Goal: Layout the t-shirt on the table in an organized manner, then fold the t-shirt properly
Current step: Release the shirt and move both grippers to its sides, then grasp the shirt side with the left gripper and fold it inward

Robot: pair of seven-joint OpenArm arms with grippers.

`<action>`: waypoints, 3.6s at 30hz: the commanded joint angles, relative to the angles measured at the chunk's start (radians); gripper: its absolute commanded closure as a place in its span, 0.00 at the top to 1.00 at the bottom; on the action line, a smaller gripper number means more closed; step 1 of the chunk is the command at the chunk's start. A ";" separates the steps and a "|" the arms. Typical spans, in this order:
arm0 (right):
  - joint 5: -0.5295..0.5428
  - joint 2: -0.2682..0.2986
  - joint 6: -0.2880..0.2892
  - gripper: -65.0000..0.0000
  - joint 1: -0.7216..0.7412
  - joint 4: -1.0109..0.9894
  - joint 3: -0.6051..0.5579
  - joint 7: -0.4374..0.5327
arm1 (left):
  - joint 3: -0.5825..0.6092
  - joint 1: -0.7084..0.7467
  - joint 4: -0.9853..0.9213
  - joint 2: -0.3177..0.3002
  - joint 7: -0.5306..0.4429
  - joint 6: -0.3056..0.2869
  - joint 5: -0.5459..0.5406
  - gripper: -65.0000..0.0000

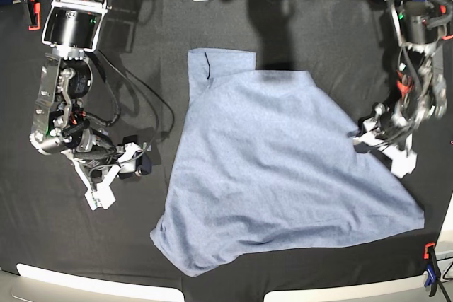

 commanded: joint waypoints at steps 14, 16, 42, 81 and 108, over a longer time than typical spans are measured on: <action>0.099 -0.003 0.064 0.40 0.027 0.019 0.004 0.002 | 0.496 -0.158 0.177 0.283 -0.205 0.323 0.484 0.01; 0.098 -0.003 0.064 0.40 0.027 0.019 0.004 -0.004 | 0.568 -0.206 0.104 0.326 -0.248 0.350 0.508 0.01; 0.098 -0.003 0.065 0.40 0.027 0.019 0.004 0.006 | 0.459 -0.135 0.217 0.139 0.014 0.224 0.222 0.16; 0.098 -0.003 0.065 0.40 0.027 0.019 0.004 -0.007 | 0.410 -0.118 0.006 0.235 -0.055 0.238 0.235 0.00; 0.098 -0.003 0.090 0.40 0.027 0.019 -0.121 -0.005 | 0.138 0.219 0.375 0.160 -0.151 0.210 0.098 0.30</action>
